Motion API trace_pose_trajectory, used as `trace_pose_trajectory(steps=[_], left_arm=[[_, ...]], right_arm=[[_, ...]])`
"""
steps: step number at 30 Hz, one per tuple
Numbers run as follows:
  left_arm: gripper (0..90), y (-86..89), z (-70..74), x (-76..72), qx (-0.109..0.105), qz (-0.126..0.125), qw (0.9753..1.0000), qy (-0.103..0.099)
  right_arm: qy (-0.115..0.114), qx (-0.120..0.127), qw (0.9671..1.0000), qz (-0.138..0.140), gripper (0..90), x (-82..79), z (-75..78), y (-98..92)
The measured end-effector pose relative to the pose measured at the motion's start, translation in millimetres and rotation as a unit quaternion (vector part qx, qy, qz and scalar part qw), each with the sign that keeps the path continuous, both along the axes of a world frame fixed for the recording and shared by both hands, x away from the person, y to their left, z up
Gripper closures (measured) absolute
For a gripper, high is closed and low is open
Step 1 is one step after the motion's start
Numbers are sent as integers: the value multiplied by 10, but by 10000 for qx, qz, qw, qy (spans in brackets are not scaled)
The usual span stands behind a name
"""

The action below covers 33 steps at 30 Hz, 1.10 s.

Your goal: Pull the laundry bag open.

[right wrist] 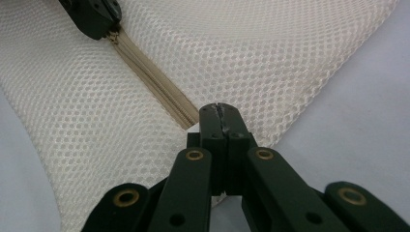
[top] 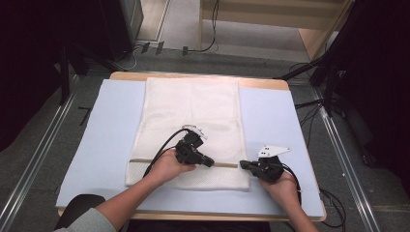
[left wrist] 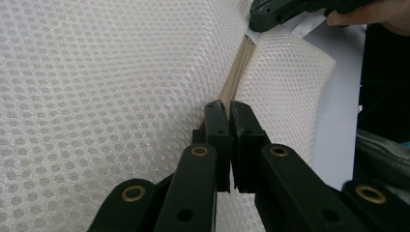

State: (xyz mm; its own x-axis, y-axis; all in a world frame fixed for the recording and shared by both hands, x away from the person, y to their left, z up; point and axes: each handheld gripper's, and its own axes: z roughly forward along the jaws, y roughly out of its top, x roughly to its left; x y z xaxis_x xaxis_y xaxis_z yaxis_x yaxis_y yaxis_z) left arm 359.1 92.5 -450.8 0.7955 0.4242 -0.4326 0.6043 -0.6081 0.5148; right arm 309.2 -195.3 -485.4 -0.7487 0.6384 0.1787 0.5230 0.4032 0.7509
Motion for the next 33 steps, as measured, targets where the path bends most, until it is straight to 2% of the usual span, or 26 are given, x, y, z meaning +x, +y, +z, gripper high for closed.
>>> trace_pose_trajectory(steps=[3, 5, 8, 14, 15, 21, 25, 33], left_arm=[[893, 74, 13, 15, -8, 33, 10000, 65], [893, 126, 20, 16, 3, 74, 10000, 41], [893, 160, 28, 10, 53, -6, 10000, 16], [894, 241, 50, 20, -68, -1, 10000, 8], [893, 259, 55, 17, -47, 4, 10000, -42], [893, 332, 68, 17, -48, 22, 10000, -34], [893, 397, 96, 24, -53, 90, 9999, -78], [893, 577, 119, 29, -56, 205, 9998, -22]], right_arm=[[-9, 4, 10000, 4, 900, -1, -3, -3], [-20, 0, 10000, 8, 900, -4, -2, -1], [-8, 11, 10000, 9, 900, 0, -3, -3], [5, 7, 10000, -7, 900, -2, 0, 0], [-4, -1, 10000, 1, 900, -2, 0, -2], [-13, 0, 10000, -4, 900, -4, 0, 1], [-19, -5, 10000, 2, 900, -4, 0, 2], [-22, -21, 10000, 9, 900, -4, 2, 2]])
